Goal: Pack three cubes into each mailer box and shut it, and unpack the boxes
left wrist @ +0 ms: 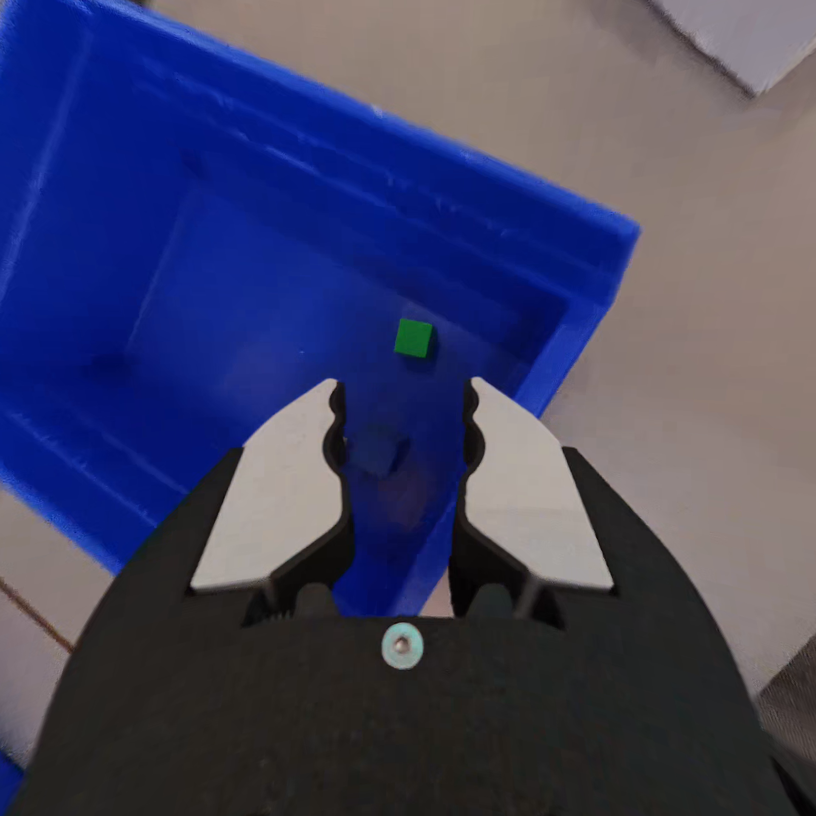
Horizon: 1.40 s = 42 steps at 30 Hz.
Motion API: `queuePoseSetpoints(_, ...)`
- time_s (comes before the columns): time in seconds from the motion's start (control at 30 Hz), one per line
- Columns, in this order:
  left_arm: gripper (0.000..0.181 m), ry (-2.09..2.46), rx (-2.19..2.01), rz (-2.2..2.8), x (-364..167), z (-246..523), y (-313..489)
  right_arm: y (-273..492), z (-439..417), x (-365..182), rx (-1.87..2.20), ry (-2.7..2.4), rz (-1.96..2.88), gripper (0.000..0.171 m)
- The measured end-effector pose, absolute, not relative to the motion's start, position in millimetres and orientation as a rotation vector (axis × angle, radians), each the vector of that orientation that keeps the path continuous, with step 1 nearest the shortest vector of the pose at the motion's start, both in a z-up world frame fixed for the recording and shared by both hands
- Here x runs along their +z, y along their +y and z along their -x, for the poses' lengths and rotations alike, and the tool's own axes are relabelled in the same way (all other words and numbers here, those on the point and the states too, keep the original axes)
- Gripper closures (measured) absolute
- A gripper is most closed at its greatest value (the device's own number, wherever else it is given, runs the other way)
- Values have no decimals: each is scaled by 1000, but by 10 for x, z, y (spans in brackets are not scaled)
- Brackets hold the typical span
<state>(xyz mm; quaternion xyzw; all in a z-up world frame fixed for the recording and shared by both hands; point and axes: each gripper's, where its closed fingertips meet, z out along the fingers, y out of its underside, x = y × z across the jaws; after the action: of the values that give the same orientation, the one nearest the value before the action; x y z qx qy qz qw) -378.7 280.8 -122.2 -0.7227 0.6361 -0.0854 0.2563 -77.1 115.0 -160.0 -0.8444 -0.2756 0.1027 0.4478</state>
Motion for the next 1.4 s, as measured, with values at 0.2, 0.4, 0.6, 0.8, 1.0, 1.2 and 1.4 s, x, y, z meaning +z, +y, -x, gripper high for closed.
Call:
queuePoseSetpoints(0.2, 128, 1946, -260, 2028, -1624, 3564, 2890, 1154, 771, -1600, 255, -676, 2084, 53)
queuePoseSetpoints(0.4, 160, 2031, -164, 2018, -1849, 3556, 2885, 1160, 774, -1599, 258, -678, 2081, 53)
queuePoseSetpoints(0.6, 160, 1861, -194, 2011, -1318, 3541, 2974, 1165, 777, -1599, 262, -684, 2080, 53)
queuePoseSetpoints(0.8, 161, 1890, -694, 1673, -232, 2349, 1920, 1165, 777, -1599, 261, -684, 2077, 53)
queuePoseSetpoints(1.0, 161, 2151, -429, 1643, -1034, 1254, 1445, 1163, 775, -1599, 254, -674, 2073, 53)
queuePoseSetpoints(1.2, 161, 2009, -131, 2020, -1623, 1069, 1642, 1162, 774, -1602, 250, -677, 2072, 53)
queuePoseSetpoints(1.4, 161, 1956, -95, 2139, -1865, 1159, 1637, 1162, 776, -1608, 244, -688, 2073, 52)
